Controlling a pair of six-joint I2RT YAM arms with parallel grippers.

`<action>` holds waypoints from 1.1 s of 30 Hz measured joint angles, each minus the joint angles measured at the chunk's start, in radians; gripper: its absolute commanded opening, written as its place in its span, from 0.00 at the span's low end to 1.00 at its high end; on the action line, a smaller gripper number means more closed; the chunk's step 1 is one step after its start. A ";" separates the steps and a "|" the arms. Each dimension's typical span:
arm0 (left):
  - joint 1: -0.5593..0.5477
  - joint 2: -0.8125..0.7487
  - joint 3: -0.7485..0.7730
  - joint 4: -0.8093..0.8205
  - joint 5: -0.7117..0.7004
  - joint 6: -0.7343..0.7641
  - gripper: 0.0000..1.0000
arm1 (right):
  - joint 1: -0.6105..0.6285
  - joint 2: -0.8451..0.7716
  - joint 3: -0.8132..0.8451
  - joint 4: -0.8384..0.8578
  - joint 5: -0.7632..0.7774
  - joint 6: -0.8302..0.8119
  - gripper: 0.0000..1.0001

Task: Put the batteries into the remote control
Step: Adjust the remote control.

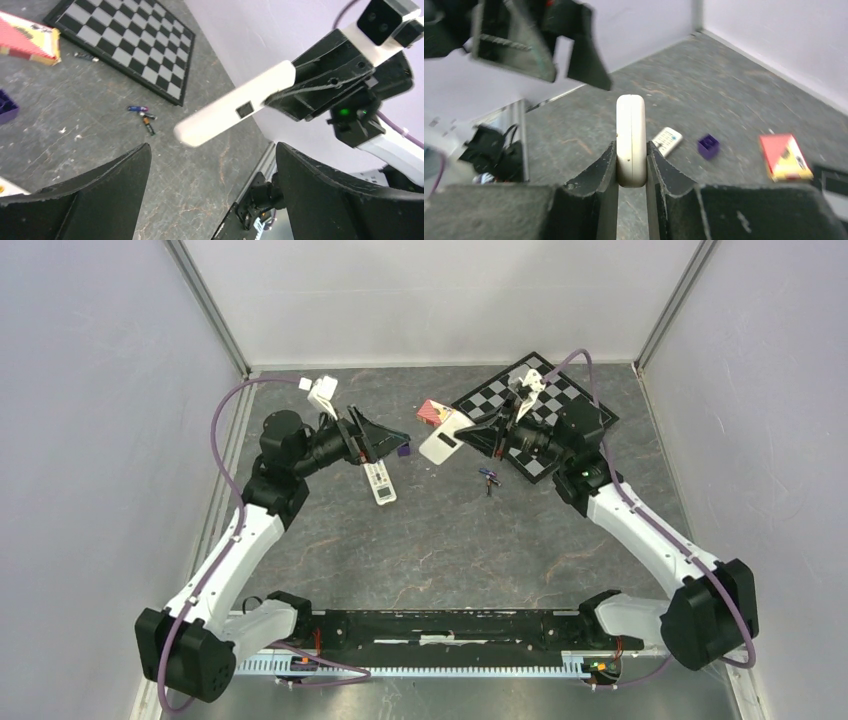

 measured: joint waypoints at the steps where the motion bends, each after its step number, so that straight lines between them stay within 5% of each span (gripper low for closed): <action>1: 0.000 -0.006 -0.014 0.001 -0.016 0.000 1.00 | 0.000 -0.010 -0.006 -0.026 0.048 -0.002 0.00; 8: 0.000 -0.030 -0.196 0.135 -0.048 -0.090 1.00 | 0.000 -0.121 -0.132 -0.035 0.351 0.279 0.00; 17: -0.109 0.042 -0.302 0.510 -0.005 -0.366 0.99 | 0.016 -0.240 -0.289 0.108 0.479 0.726 0.00; 27: -0.258 0.118 -0.324 0.745 -0.095 -0.547 0.63 | 0.050 -0.312 -0.436 0.206 0.502 0.966 0.00; 33: -0.276 0.146 -0.339 0.839 -0.106 -0.623 0.58 | 0.061 -0.343 -0.473 0.240 0.507 1.020 0.00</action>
